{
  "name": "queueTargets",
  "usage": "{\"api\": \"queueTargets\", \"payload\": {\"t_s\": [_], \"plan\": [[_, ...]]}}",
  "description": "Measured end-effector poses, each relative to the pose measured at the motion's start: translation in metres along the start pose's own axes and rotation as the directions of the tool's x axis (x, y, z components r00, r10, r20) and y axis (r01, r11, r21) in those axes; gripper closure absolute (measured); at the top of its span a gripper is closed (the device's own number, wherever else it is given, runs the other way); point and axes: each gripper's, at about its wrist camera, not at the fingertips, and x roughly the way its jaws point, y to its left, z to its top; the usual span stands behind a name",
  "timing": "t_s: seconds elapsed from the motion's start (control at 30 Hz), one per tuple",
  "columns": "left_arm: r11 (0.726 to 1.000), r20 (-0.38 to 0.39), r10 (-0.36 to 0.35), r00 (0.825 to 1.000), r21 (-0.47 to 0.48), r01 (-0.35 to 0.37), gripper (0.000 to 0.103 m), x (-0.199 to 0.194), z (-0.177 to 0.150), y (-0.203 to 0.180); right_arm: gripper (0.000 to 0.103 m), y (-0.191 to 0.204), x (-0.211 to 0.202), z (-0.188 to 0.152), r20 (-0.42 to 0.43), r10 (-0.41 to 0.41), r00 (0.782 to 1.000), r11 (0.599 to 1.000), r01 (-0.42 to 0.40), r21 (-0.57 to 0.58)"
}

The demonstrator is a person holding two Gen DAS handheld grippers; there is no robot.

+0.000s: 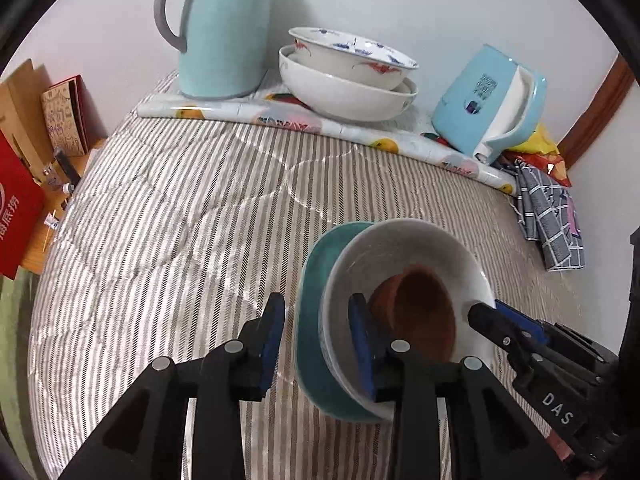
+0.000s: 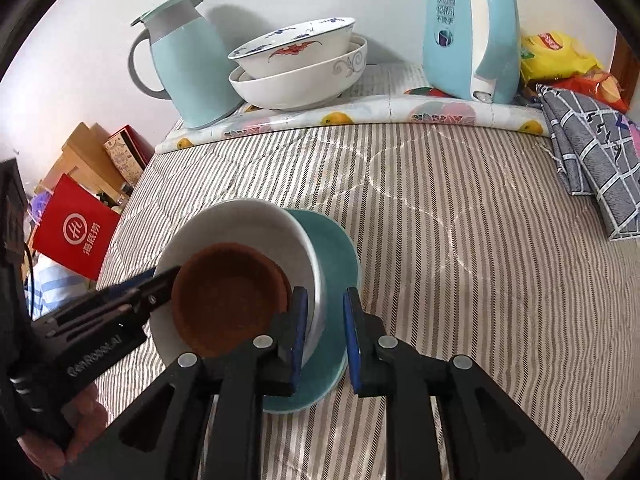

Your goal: Organize plates and bowls

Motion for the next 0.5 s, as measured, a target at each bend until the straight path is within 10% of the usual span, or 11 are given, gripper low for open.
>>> {"api": "queueTargets", "payload": {"t_s": [0.4, 0.5], "plan": [[0.999, 0.058, -0.028, 0.998, 0.046, 0.025, 0.07, -0.046, -0.017, -0.022, 0.071, -0.003, -0.045, -0.025, 0.055, -0.025, 0.998, 0.999, 0.026, -0.023], [0.998, 0.079, -0.035, 0.996, 0.058, 0.031, 0.054, -0.06, -0.024, -0.034, 0.064, -0.003, -0.062, -0.031, 0.087, -0.068, 0.994, 0.997, 0.072, -0.039]]}}
